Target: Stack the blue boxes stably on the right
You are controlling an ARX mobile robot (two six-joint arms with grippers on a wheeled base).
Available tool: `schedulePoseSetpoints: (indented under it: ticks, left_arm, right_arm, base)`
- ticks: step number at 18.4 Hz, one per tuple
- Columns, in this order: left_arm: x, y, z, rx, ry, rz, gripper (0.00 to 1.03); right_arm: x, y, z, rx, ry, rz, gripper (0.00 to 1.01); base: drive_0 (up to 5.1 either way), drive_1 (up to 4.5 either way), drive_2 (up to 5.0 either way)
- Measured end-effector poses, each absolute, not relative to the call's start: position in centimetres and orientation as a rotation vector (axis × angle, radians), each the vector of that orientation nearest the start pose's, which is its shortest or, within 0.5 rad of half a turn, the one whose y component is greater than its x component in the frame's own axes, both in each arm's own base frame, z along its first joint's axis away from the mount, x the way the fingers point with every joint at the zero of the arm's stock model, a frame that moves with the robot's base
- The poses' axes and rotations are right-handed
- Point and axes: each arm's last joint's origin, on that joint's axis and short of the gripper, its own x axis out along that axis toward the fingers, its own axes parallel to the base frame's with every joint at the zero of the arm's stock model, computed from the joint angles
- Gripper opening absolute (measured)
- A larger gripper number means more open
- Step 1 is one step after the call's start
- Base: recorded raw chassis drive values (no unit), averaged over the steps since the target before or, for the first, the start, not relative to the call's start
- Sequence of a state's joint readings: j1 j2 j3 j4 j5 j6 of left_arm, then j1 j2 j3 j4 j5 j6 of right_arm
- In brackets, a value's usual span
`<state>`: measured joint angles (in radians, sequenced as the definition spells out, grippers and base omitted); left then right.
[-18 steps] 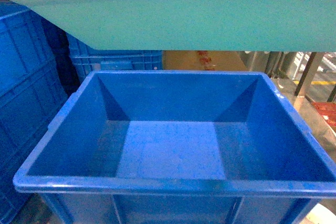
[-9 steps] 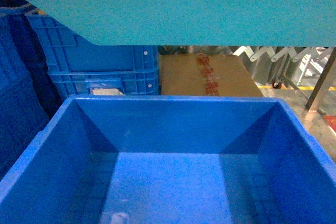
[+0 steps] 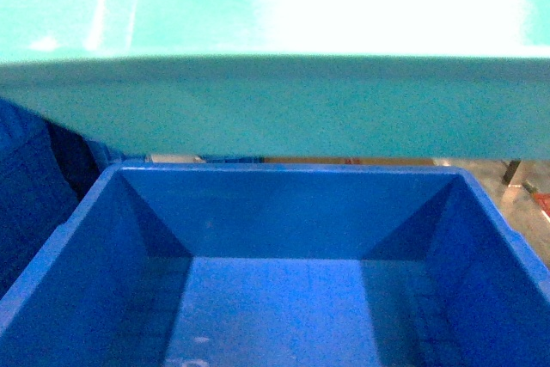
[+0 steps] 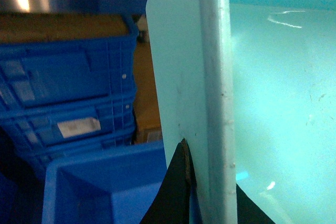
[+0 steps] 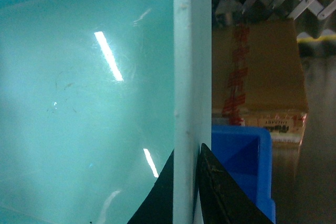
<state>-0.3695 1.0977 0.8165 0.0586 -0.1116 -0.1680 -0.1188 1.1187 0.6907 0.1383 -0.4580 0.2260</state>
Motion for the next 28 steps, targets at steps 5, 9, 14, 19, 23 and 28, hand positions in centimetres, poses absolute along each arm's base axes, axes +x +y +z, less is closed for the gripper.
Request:
schedulePoseSetpoints:
  ticks: [5, 9, 14, 19, 23, 28]
  left_arm:
    - [22.6, -8.4, 27.4, -0.115, 0.391, -0.243, 0.03]
    - [25.2, -8.2, 23.3, -0.068, 0.516, -0.215, 0.03]
    - [28.3, -5.8, 18.8, 0.028, 0.631, -0.156, 0.03]
    - [27.8, -5.6, 17.5, 0.046, 0.715, -0.191, 0.03]
    - [26.2, -6.8, 15.7, 0.070, 0.784, -0.199, 0.03]
    - [26.0, -8.1, 15.4, 0.068, 0.757, -0.203, 0.03]
  right_arm:
    - [23.6, -1.1, 23.4, 0.327, 0.501, 0.339, 0.07]
    - [26.3, 0.7, 18.6, 0.327, 0.630, 0.355, 0.07]
    - [30.4, 4.7, 14.0, 0.289, 0.767, 0.375, 0.07]
    - [28.3, 5.2, 12.1, 0.272, 0.834, 0.353, 0.07]
    - [26.3, 4.9, 10.6, 0.265, 0.888, 0.341, 0.07]
    - [26.5, 3.8, 10.3, 0.263, 0.864, 0.328, 0.07]
  base:
    - [0.0, 0.00, 0.0]
    - [0.0, 0.00, 0.0]
    - [0.0, 0.00, 0.0]
    - [0.0, 0.00, 0.0]
    - [0.0, 0.00, 0.0]
    - [0.0, 0.00, 0.0]
